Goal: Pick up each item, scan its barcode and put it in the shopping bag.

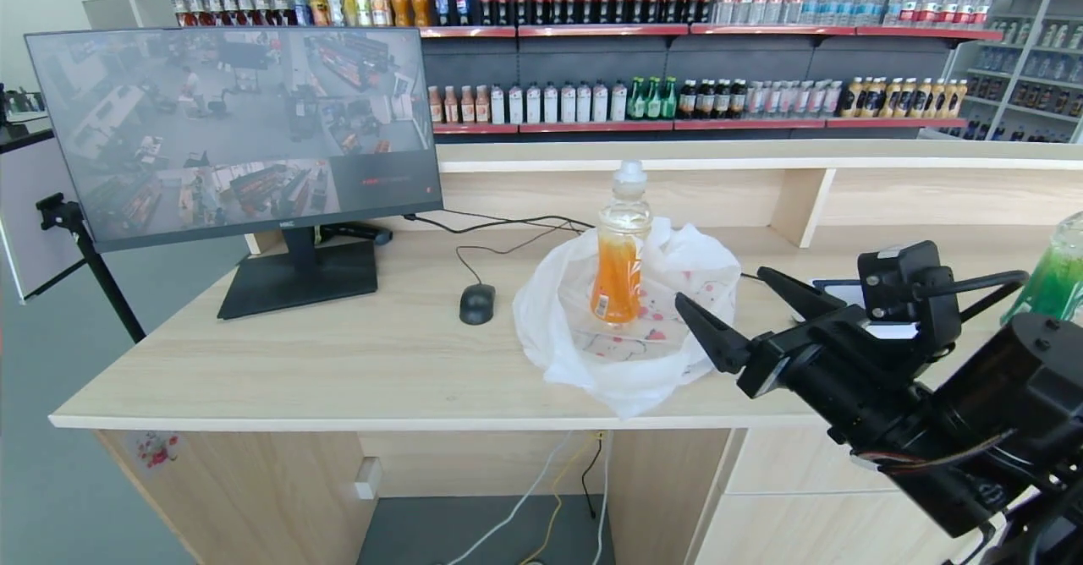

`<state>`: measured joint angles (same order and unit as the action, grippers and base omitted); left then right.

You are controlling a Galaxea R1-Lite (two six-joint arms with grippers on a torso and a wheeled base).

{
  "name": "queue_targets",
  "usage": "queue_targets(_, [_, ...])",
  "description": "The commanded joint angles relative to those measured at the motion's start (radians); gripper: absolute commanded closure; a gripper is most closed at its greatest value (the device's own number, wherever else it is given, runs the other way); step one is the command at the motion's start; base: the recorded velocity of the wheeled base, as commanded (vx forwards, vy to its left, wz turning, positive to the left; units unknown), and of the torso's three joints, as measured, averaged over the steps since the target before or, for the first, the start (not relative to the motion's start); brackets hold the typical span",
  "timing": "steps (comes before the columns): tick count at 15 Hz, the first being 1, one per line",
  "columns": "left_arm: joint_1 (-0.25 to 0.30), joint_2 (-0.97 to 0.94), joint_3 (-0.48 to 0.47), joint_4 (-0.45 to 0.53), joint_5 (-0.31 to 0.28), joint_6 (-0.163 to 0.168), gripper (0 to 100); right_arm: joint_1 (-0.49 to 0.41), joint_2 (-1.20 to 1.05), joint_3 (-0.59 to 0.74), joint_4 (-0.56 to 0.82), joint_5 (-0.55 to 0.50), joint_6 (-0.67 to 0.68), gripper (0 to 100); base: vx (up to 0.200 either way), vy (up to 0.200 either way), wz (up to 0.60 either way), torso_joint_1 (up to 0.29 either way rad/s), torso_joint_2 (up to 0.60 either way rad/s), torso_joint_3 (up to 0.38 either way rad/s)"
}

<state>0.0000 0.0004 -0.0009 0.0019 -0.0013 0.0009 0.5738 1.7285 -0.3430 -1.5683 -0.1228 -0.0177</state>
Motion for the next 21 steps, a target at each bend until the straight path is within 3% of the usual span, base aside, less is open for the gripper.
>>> queue_targets(1, [0.002, 0.000, -0.001, 0.000, 0.000, -0.001, 0, -0.002, -0.007, 0.001, -0.003, 0.000, -0.001, 0, 0.000, 0.000, 0.00, 0.000, 0.00, 0.000])
queue_targets(5, [0.000, 0.000, -0.001, 0.000, 0.000, -0.001, 0, -0.048, 0.042, -0.019, -0.003, 0.000, -0.001, 0, 0.000, 0.000, 0.00, 0.000, 0.00, 0.000])
queue_targets(15, [0.002, 0.000, -0.001, 0.001, 0.001, -0.005, 0, -0.115, 0.049, 0.029, -0.003, 0.000, 0.008, 0, 0.000, -0.200, 0.00, 0.004, 0.00, 0.002])
queue_targets(21, [0.002, 0.000, -0.001, 0.001, 0.001, -0.012, 0, -0.131, 0.103, -0.013, -0.003, -0.001, 0.041, 0, 0.000, -0.200, 0.00, 0.003, 0.00, 0.002])
